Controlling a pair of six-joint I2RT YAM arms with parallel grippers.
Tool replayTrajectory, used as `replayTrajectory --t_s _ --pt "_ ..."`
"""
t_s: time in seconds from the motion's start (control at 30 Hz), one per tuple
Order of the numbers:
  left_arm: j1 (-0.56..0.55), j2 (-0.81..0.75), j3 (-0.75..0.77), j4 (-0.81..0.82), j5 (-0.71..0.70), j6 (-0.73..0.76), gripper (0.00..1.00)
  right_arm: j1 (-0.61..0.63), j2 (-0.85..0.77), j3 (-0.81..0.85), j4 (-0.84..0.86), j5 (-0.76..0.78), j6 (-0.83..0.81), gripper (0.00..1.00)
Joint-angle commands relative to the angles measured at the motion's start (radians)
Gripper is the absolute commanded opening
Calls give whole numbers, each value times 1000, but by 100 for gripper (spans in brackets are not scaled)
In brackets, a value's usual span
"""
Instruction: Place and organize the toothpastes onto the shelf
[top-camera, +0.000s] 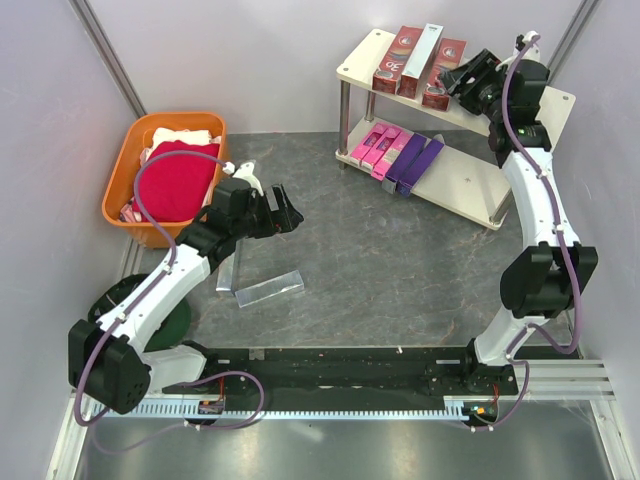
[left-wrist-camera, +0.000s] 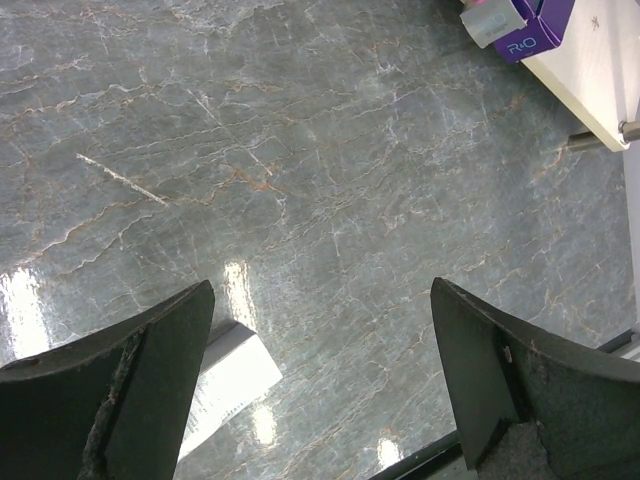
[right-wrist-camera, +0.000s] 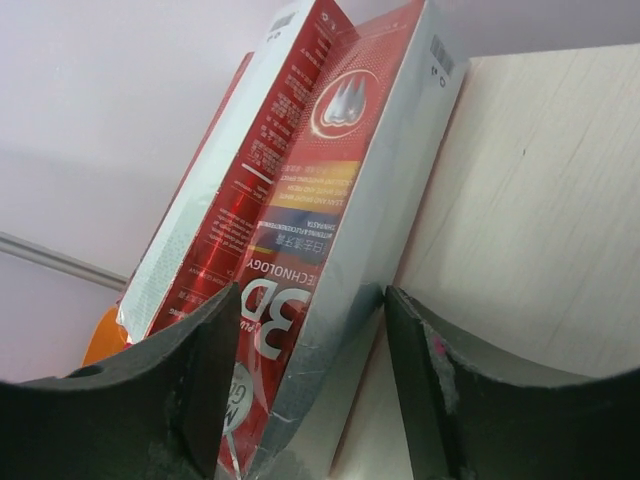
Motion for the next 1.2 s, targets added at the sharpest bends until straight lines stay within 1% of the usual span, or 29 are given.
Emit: replayTrajectory --t_s 0.0,0.07,0.1,0.13,0.17,0.33,0.37,0.53,0.6,0.7,0.8,0.9,1.0,1.07,1.17 --pt "-3 5 15 22 -1 41 96 7 -12 -35 -13 32 6 75" --pt "-3 4 15 15 -14 51 96 5 -56 -58 -5 60 1 82" --pt "-3 5 15 11 -20 52 96 5 -75 -84 6 69 1 89" --pt "-3 7 15 10 -24 58 96 7 -92 -98 14 88 1 93" --pt "-3 11 15 4 -24 63 96 5 -127 -107 15 95 -2 98" --pt "-4 28 19 -30 -12 109 96 5 -242 -200 29 108 -6 98" --pt "-6 34 15 -35 -6 116 96 5 -291 -220 33 100 -3 98" --pt "-56 60 -42 -45 -12 156 96 17 -466 -420 98 36 49 98" --pt "-102 71 -67 -44 -64 146 96 26 -512 -493 98 20 53 98" --pt "-148 80 -122 -44 -131 132 97 103 -595 -570 84 17 41 98" --pt "-161 79 -172 -36 -168 115 97 154 -658 -631 52 29 27 98" --pt "-168 74 -214 -27 -201 112 97 255 -713 -731 56 51 38 98" --pt "-170 60 -249 -19 -219 116 98 325 -731 -840 81 65 53 98" --pt "-170 66 -260 -19 -221 127 98 342 -738 -921 107 62 78 98" --pt "-173 83 -275 -18 -208 129 98 367 -742 -998 138 53 104 98"
